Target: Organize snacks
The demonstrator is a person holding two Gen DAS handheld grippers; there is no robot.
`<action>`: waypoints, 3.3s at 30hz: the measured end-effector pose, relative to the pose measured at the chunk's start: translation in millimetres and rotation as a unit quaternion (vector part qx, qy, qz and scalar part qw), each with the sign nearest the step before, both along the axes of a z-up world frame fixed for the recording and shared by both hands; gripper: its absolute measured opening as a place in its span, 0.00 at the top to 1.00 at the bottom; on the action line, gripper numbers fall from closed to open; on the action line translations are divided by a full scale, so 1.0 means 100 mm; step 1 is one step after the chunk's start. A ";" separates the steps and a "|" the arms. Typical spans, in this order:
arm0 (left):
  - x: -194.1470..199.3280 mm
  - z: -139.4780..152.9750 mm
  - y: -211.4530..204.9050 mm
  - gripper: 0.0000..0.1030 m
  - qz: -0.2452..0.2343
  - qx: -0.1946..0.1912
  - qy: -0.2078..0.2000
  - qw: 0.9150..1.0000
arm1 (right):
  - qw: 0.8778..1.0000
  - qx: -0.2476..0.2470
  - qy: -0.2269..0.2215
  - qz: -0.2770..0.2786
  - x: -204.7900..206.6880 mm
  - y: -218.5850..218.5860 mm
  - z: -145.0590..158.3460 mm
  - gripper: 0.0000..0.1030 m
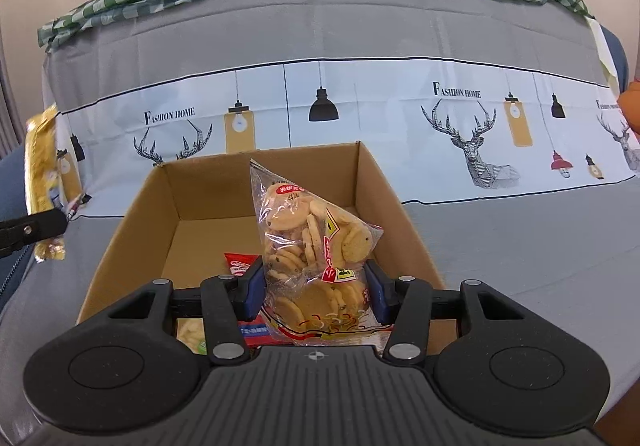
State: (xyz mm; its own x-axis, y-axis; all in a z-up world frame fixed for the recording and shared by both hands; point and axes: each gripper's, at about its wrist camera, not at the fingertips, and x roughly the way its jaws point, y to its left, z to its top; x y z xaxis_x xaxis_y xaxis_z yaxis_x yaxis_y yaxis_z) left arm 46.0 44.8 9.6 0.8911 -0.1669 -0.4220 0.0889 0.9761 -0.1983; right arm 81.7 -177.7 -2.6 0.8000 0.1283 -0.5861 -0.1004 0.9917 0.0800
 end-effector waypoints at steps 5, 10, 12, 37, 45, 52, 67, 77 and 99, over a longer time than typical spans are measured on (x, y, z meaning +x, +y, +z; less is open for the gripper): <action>0.00 -0.04 -0.23 0.74 -0.026 0.018 -0.010 0.999 | 1.000 -0.010 0.002 0.002 0.00 -0.02 -0.02 0.50; 0.02 -0.09 -0.35 0.74 -0.043 0.026 -0.006 0.999 | 1.000 -0.010 0.003 0.005 0.01 -0.03 -0.03 0.50; 0.02 -0.10 -0.36 0.74 -0.045 0.026 -0.004 0.999 | 1.000 -0.011 0.004 0.005 0.02 -0.03 -0.03 0.50; 0.12 -0.17 -0.38 0.74 -0.050 0.009 0.022 0.998 | 1.000 0.006 -0.023 0.017 -0.05 -0.05 0.02 0.50; 0.10 -0.18 -0.48 0.31 -0.066 0.032 0.019 0.997 | 0.998 0.005 -0.063 0.014 -0.13 -0.05 0.11 0.22; -0.13 -0.21 -0.47 0.10 -0.044 0.075 0.013 0.996 | 0.998 0.000 -0.066 -0.001 -0.19 -0.11 0.12 0.01; -0.68 -0.23 -0.47 0.01 0.065 0.042 0.125 0.989 | 0.999 0.013 -0.010 -0.044 -0.78 -0.45 0.10 0.01; -0.64 -0.35 -0.50 0.01 0.074 0.047 0.156 0.984 | 0.998 -0.058 -0.009 0.000 -0.93 -0.25 -0.01 0.01; -0.65 -0.35 -0.55 0.01 0.068 0.051 0.153 0.985 | 0.998 -0.055 -0.009 0.006 -0.90 -0.20 -0.03 0.01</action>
State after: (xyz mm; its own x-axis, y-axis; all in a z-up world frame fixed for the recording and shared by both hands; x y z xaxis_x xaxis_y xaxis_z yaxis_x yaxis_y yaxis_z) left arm -18.8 -10.1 -25.4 0.7313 0.0026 -0.6821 -0.0921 0.9912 -0.0950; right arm -7.8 -197.9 -5.2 0.8091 0.0740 -0.5829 -0.1128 0.9932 -0.0305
